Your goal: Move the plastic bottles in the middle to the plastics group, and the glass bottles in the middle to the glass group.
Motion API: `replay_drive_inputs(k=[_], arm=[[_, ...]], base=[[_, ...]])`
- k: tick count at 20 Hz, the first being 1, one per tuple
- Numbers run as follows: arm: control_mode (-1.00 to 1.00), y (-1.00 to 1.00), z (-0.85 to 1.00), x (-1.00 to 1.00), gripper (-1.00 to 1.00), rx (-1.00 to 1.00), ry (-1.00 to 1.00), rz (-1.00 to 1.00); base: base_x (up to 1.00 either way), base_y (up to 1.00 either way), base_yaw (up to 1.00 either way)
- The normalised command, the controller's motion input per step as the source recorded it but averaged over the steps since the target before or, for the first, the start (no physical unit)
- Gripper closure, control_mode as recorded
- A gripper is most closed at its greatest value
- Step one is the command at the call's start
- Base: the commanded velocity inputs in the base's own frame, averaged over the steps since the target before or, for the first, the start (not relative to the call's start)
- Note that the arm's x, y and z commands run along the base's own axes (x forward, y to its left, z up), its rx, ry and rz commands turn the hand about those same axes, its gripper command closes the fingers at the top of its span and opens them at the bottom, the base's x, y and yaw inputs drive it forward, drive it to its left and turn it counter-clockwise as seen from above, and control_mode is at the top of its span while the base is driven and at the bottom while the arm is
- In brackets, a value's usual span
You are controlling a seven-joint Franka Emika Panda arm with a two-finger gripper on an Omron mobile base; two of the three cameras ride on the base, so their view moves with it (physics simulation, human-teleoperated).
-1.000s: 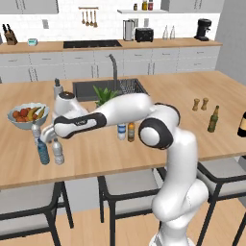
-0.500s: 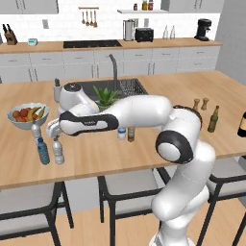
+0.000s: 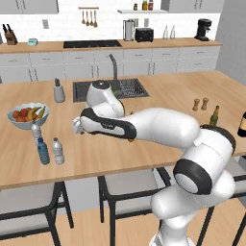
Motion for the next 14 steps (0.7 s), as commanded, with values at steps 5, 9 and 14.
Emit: replay_drive_inputs(k=[5,9,14], arm=[[-1.0,-0.89,0.13,0.0,-1.0,0.1,-0.02,-0.02],[-1.0,-0.88,0.11,0.0,-1.0,0.12,-0.02,-0.04],[-1.0,-0.69,0.06,0.0,-1.0,0.07,-0.03,0.0]], base=[[0.0,0.0,0.0],[0.0,0.0,0.0],[0.0,0.0,0.0]])
